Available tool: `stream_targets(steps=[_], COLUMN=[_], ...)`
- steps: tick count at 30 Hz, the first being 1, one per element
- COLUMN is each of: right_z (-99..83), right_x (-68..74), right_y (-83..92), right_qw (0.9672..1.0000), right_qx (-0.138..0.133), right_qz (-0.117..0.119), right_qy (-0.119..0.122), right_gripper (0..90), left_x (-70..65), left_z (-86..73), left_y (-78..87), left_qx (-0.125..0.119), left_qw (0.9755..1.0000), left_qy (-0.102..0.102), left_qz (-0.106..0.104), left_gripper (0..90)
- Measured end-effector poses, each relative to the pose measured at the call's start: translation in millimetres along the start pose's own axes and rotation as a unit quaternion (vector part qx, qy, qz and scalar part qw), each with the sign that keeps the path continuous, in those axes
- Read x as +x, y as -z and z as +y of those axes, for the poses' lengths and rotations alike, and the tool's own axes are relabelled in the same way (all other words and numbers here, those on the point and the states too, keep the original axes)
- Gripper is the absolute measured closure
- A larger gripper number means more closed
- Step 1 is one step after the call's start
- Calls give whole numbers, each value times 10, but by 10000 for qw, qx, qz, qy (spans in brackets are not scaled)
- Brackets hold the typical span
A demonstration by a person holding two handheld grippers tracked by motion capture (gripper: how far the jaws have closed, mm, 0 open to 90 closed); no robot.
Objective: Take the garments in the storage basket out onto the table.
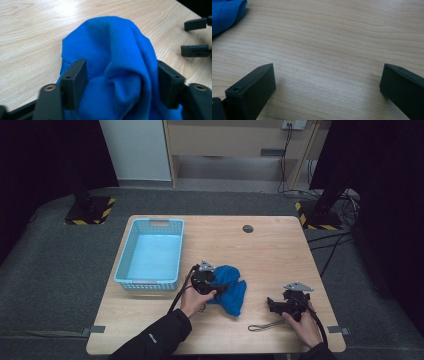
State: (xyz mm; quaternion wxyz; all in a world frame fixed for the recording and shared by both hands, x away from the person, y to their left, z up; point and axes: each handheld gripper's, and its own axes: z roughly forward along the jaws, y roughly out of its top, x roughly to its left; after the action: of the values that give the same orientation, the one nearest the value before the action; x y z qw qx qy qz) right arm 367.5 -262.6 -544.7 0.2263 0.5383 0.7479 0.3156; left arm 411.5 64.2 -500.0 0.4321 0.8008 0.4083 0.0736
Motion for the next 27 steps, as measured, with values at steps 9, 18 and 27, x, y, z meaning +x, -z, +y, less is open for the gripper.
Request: stream_targets(steps=[9, 18, 27], right_z=[0, 0, 0], right_x=[0, 0, 0], right_y=[0, 0, 0], right_qw=[10000, 10000, 10000], right_qx=[-1, -1, -1], right_qz=[0, 0, 0], right_qy=[1, 1, 0], right_gripper=[4, 4, 4], left_x=[23, -25, -2], left_z=[10, 31, 16], left_y=[93, 278, 487], left_qx=[24, -150, -498], left_qw=[9999, 9999, 9986], left_qy=[120, 55, 147], left_qz=[66, -41, -107], left_gripper=[203, 162, 155])
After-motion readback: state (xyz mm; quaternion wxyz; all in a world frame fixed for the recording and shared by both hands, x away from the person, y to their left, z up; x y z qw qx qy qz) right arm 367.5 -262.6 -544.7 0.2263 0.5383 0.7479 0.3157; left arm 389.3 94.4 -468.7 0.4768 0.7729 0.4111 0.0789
